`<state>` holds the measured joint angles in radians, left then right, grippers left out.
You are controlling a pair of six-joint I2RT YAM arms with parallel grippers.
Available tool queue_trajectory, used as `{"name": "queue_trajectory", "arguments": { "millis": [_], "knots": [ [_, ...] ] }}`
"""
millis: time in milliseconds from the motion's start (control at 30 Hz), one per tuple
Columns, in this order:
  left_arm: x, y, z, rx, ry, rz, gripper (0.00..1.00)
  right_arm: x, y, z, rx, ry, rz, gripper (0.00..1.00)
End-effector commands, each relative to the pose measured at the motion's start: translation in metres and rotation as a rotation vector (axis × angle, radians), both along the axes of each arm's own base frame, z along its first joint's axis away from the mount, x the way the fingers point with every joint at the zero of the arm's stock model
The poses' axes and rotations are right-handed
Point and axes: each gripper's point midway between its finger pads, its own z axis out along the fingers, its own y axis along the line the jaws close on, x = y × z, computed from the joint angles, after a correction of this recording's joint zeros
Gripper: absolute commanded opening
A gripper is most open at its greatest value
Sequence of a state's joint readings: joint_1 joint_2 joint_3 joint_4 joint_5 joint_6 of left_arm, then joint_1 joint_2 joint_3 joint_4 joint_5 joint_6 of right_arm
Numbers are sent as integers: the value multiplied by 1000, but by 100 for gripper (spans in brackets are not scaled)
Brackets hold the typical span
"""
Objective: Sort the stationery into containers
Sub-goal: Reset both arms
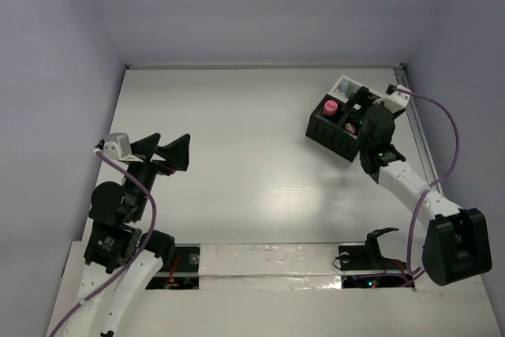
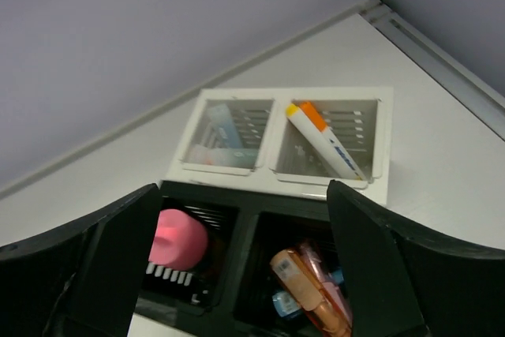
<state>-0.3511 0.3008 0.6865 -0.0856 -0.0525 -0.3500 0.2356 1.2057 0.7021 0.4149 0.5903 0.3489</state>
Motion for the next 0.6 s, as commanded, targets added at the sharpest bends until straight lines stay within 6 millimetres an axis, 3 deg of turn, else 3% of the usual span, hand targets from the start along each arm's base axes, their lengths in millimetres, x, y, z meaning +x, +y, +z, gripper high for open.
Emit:
{"name": "queue_trajectory", "arguments": {
  "millis": [0,167,300,467,500,567],
  "knots": [
    [0,-2,13,-18,-52,-11,99,-6,20,55,78,-139,128,94],
    [-1,-1,14,-16,-55,-11,99,-29,61,106,174,-260,379,100],
    [-1,-2,14,-18,-56,-11,99,-55,110,139,223,-322,682,100],
    [-3,-6,18,-7,-77,-37,99,-79,153,150,255,-288,956,100],
    [-7,-15,18,8,-86,-91,99,-91,164,151,247,-277,1046,100],
    [-11,-17,26,8,-127,-113,99,-105,172,162,247,-290,1121,100]
  ]
}}
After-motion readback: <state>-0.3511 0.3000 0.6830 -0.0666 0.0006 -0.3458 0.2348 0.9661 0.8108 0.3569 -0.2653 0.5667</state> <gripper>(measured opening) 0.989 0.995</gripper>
